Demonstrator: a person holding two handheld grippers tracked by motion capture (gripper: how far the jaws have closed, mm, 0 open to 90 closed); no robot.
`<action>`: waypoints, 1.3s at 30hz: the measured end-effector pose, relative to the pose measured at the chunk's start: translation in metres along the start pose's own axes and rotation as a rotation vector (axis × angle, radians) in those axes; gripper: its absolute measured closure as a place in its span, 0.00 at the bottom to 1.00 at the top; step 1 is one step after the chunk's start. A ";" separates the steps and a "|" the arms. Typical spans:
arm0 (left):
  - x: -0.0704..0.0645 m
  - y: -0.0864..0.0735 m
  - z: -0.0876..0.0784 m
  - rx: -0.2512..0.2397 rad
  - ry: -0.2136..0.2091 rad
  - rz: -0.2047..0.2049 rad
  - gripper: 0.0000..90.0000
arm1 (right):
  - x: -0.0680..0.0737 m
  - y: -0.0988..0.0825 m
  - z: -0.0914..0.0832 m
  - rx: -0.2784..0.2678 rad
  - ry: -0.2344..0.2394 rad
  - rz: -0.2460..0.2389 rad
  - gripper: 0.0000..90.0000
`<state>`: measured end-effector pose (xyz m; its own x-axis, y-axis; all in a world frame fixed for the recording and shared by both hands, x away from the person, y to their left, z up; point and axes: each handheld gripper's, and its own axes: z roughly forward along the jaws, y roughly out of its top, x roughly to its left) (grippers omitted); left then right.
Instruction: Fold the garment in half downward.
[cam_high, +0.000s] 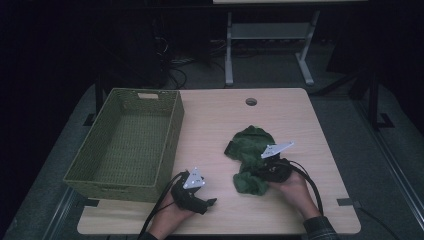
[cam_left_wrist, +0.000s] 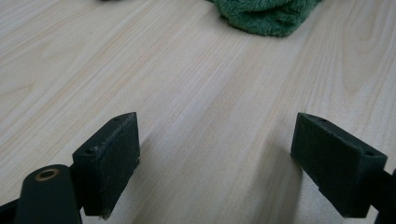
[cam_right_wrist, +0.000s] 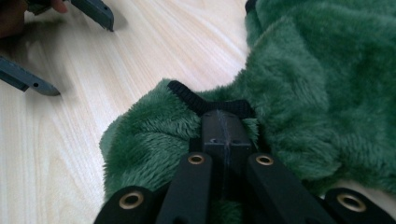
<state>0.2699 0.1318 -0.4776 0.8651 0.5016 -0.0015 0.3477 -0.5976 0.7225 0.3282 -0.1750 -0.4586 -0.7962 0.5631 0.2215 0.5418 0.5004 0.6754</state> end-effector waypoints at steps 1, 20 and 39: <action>0.000 0.000 0.000 0.000 0.000 0.000 0.16 | -0.001 -0.001 0.000 0.002 0.003 0.007 1.00; 0.005 0.024 0.006 0.019 -0.027 -0.025 0.15 | -0.002 0.002 -0.037 -0.131 -0.075 0.002 0.68; 0.035 0.081 0.018 -0.040 -0.049 0.006 0.33 | -0.036 0.011 -0.054 -0.141 -0.173 0.042 0.60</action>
<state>0.3351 0.0892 -0.4316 0.8841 0.4663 -0.0304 0.3286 -0.5741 0.7499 0.3486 -0.2253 -0.4210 -0.7090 0.6919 0.1362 0.5209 0.3836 0.7626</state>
